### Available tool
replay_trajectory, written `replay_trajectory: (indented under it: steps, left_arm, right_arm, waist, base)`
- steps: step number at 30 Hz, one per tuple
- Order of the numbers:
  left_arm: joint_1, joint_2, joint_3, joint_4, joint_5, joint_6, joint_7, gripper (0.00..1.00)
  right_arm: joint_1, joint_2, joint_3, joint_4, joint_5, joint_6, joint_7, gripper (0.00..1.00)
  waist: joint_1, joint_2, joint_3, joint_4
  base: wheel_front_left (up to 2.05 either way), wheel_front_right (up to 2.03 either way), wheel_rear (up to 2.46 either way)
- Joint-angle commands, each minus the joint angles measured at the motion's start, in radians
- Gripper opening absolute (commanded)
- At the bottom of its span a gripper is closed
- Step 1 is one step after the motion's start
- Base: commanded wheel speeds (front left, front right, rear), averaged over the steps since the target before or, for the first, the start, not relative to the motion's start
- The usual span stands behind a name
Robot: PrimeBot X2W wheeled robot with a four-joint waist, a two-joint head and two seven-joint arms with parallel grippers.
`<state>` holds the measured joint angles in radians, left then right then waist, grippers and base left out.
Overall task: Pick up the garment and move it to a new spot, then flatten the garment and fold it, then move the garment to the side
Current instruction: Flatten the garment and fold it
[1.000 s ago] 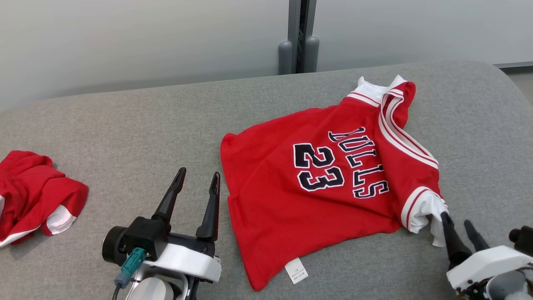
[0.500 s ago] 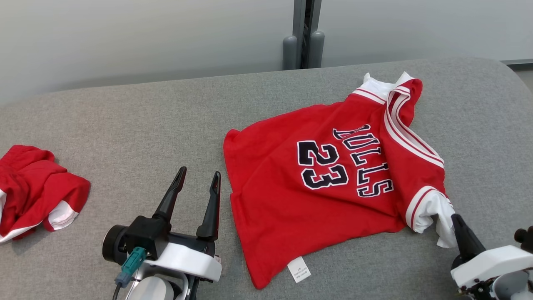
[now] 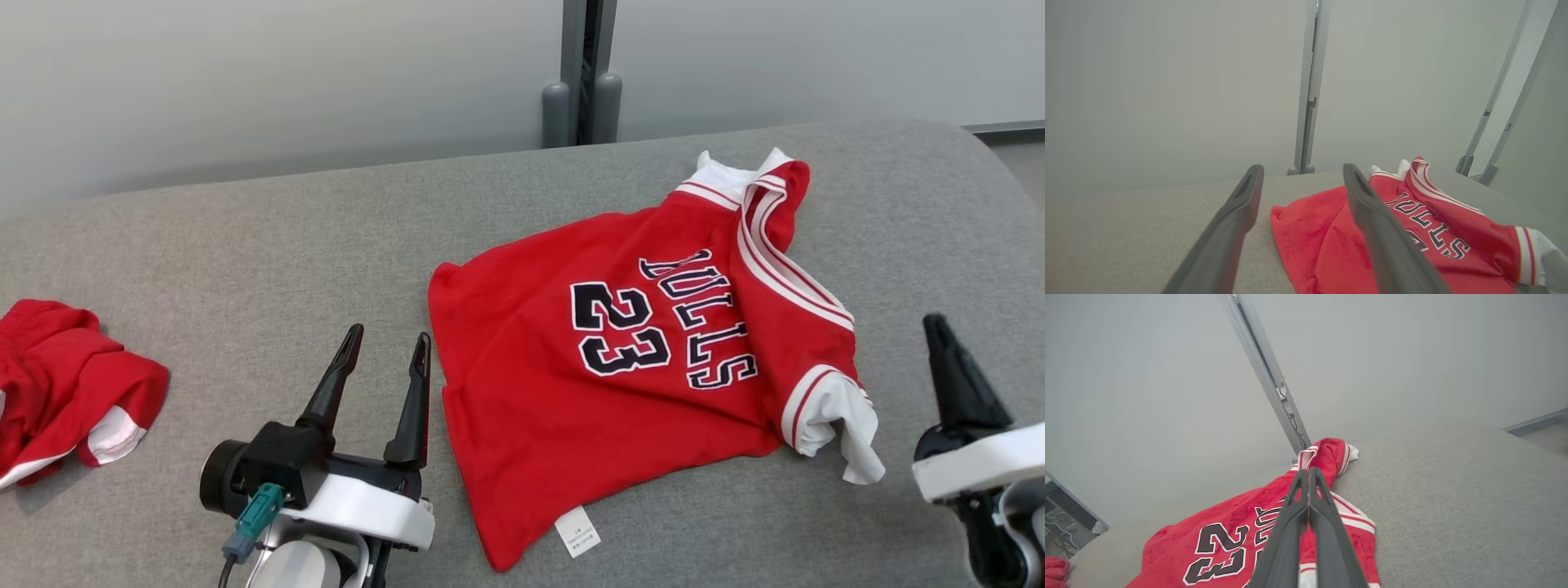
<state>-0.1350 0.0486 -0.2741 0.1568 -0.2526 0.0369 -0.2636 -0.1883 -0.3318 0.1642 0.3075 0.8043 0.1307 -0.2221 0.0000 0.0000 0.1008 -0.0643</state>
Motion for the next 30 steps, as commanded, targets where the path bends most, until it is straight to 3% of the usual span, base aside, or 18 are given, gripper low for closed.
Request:
replay_trajectory:
  steps: [1,5,9,18,19,20,21,30]
  left_arm:
    - [-0.001,0.004,0.000,-0.006,-0.006,0.004,-0.001,1.00]
    - [0.005,0.004,-0.002,-0.016,-0.015,0.007,-0.001,1.00]
    - [0.013,0.004,0.002,-0.029,-0.021,0.019,-0.001,1.00]
    - [0.048,0.003,0.034,-0.066,-0.057,0.048,-0.001,1.00]
    - [0.053,0.003,0.038,-0.069,-0.058,0.050,-0.001,1.00]
    - [0.058,0.004,0.042,-0.072,-0.063,0.053,-0.001,1.00]
    - [0.064,0.003,0.045,-0.074,-0.067,0.054,-0.001,1.00]
    - [0.083,0.003,0.062,-0.091,-0.057,0.068,-0.001,1.00]
  right_arm:
    - [-0.022,-0.026,-0.009,-0.030,-0.080,0.000,-0.023,0.00]
    - [-0.042,-0.041,-0.022,-0.096,-0.323,0.000,-0.039,0.00]
    - [-0.029,-0.005,-0.048,-0.184,-0.534,0.000,-0.044,0.00]
    - [0.058,0.099,-0.101,-0.297,-0.683,0.000,-0.044,0.00]
    - [0.063,0.105,-0.105,-0.301,-0.688,0.000,-0.044,0.08]
    - [0.070,0.115,-0.106,-0.303,-0.691,0.000,-0.044,0.78]
    - [0.078,0.122,-0.106,-0.301,-0.692,0.000,-0.044,1.00]
    - [0.095,0.135,-0.115,-0.257,-0.664,0.000,-0.044,1.00]
  waist:
    - [0.0000,0.0000,-0.010,-0.008]
    - [0.0000,0.0000,-0.022,-0.015]
    - [0.0000,0.0000,-0.029,-0.015]
    - [0.0000,0.0000,-0.038,-0.002]
    - [0.0000,0.0000,-0.038,0.000]
    - [0.0000,0.0000,-0.039,0.002]
    - [0.0000,0.0000,-0.039,0.004]
    - [0.0000,0.0000,-0.032,0.016]
  base:
    - [0.00,0.00,0.00]
    - [0.00,0.00,0.00]
    - [0.00,0.00,0.00]
    - [0.00,0.00,0.00]
    - [0.00,0.00,0.00]
    - [0.00,0.00,0.00]
    - [0.00,0.00,0.00]
    - [0.00,0.00,0.00]
